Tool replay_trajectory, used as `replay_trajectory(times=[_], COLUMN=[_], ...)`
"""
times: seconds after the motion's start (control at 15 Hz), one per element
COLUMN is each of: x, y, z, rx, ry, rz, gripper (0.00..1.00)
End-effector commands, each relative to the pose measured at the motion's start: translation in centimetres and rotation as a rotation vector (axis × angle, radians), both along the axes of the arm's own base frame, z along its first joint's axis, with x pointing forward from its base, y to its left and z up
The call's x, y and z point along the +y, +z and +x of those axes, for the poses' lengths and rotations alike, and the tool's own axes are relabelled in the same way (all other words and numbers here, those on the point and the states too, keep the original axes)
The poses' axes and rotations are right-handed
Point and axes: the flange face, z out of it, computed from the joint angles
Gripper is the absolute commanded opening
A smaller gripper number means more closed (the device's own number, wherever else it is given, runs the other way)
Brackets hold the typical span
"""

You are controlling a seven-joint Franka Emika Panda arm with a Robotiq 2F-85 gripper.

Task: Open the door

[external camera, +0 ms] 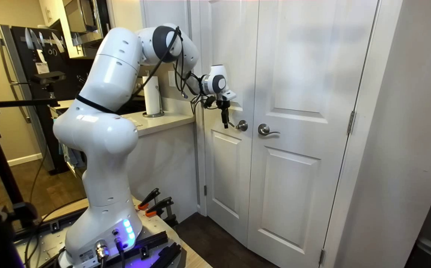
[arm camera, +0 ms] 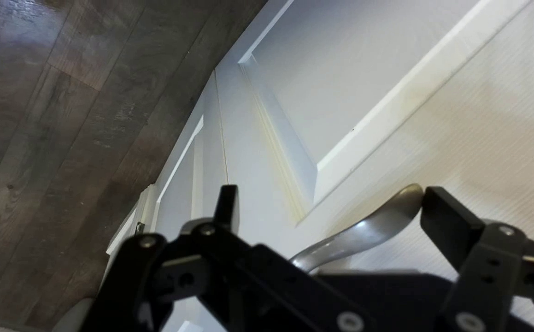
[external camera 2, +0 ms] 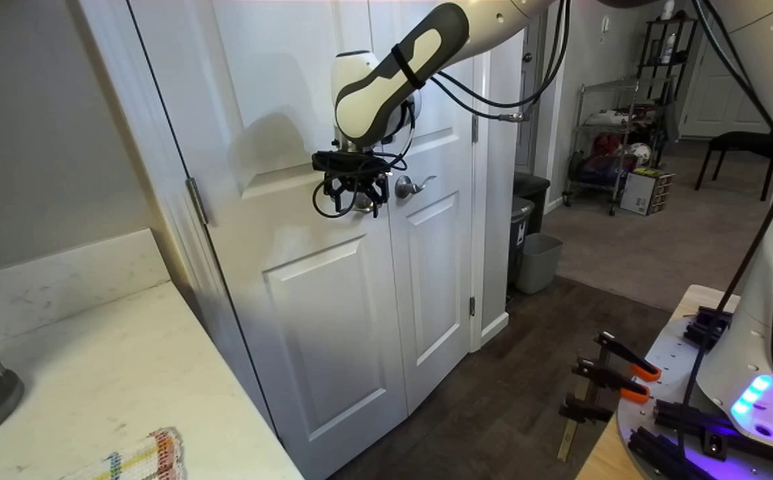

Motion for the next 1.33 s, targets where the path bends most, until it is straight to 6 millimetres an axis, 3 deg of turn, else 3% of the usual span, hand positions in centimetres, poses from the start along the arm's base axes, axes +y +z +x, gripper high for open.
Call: replay_trajectory(times=[0.0,1.27], x=[0.0,0.0], y=[0.1,0.1], z=[-0.2,-1.4], rx=[0.003,-0.003], ry=[0.001,-0.010], rz=[0.000,0.001], gripper=[1.00,1.00])
